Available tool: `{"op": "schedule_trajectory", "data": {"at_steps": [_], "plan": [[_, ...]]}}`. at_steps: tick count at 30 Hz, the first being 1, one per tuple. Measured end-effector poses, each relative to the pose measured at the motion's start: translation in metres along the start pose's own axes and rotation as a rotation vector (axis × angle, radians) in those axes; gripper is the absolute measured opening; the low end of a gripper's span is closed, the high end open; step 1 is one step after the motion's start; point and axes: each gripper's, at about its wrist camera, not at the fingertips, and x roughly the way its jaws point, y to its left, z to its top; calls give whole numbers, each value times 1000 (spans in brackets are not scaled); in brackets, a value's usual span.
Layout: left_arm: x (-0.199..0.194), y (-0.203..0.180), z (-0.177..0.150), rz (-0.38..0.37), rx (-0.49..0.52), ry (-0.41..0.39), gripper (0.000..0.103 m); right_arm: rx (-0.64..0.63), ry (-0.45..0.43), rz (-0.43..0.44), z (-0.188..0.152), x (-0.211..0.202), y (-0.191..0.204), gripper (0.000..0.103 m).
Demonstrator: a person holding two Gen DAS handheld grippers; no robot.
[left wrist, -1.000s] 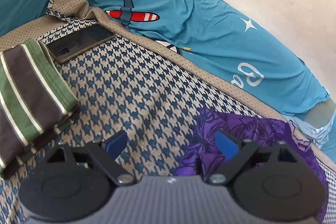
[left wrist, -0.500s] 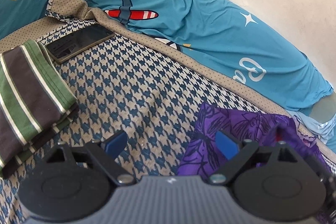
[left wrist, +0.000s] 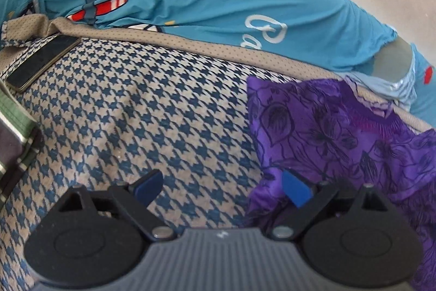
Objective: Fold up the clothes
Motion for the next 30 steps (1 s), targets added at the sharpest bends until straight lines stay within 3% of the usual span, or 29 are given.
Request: {"op": "schedule_trajectory", "data": {"at_steps": [3, 6, 14, 21, 30], "plan": [[2, -12, -7, -19, 48, 18, 94, 11, 55, -93, -3, 2, -21, 16], [3, -21, -11, -15, 84, 14, 95, 3, 25, -81, -4, -9, -27, 27], [6, -18, -8, -18, 45, 16, 96, -30, 78, -59, -10, 0, -31, 32], [7, -26, -8, -10, 58, -28, 100, 76, 134, -71, -13, 4, -62, 41], [20, -28, -9, 29, 59, -25, 102, 112, 164, 74, -20, 13, -52, 41]]}}
